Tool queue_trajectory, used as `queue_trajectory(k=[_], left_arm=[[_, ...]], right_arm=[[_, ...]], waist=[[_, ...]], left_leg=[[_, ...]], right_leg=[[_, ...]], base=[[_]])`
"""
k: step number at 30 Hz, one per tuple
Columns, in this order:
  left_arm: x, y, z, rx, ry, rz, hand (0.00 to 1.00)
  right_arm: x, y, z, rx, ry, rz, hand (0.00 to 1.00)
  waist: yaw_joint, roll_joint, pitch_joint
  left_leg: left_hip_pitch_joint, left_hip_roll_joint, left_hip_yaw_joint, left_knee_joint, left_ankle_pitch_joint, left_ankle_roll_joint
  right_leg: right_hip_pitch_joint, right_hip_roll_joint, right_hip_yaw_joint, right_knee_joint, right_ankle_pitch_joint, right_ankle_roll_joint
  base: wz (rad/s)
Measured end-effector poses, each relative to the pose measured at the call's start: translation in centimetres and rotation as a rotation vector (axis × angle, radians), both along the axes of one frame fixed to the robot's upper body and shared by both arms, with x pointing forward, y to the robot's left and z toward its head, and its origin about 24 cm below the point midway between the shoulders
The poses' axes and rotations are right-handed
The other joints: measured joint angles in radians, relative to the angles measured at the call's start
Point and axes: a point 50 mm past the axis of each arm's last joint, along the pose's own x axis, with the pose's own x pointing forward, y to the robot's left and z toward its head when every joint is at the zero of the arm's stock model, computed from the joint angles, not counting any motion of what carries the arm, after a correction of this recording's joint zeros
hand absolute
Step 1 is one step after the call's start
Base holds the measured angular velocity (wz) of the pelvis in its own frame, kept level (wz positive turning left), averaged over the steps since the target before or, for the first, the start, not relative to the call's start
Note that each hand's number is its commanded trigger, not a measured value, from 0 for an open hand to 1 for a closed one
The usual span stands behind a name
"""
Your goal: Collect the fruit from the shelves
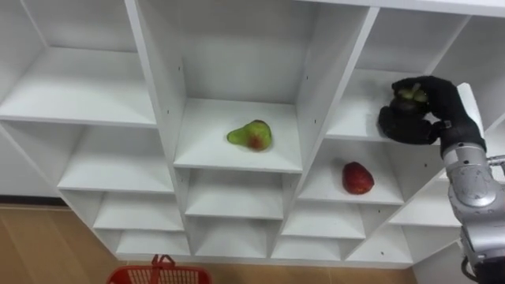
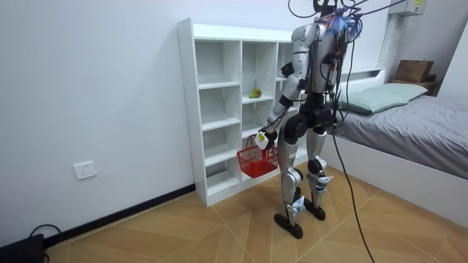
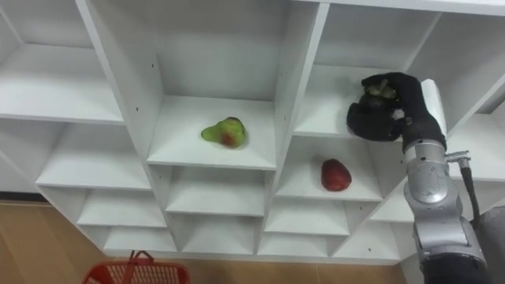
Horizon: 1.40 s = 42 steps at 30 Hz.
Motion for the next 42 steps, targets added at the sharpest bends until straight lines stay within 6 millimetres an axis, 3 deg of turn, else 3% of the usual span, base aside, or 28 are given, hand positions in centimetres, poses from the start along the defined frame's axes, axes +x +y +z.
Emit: queue_trajectory(k=[8,22,30,42], left_arm=[[0.1,0.0,0.0,0.001,-0.006,-0.001,1.0],[0.2,0.0,0.1,-0.003,-0.015,-0.012,1.0],[0.5,-0.2,0.1,-0.006,-0.027,-0.042,1.0],[1.2,-0.9,0.2,-0.02,-0.043,-0.084,1.0]], right_arm=[[0.2,0.1,0.2,-0.017,-0.004,0.005,1.0],[0.5,0.9,0.6,-0.046,-0.01,0.043,1.0],[-1.3,2.4,1.5,-0.096,-0.058,0.131,1.0],[-4.8,6.3,0.3,-0.083,0.06,0.399,1.0]], waist=[[0.002,-0.01,0.0105],[-0.001,-0.007,0.0082],[-0.002,0.023,-0.0016],[-0.007,0.021,0.0021]], left_leg=[[-0.001,0.0,0.0,-0.001,0.0,0.0],[-0.001,0.0,0.0,-0.002,0.0,0.0],[-0.009,0.0,0.001,-0.002,0.0,0.0],[-0.006,0.001,0.004,-0.002,0.0,0.0]], right_leg=[[0.0,0.0,0.0,-0.002,0.0,0.001],[-0.002,0.0,0.0,-0.002,0.0,0.001],[-0.019,0.0,0.001,0.004,0.0,0.0],[-0.02,0.0,0.004,0.008,0.001,-0.001]], base=[[0.0],[0.0],[-0.01],[0.0]])
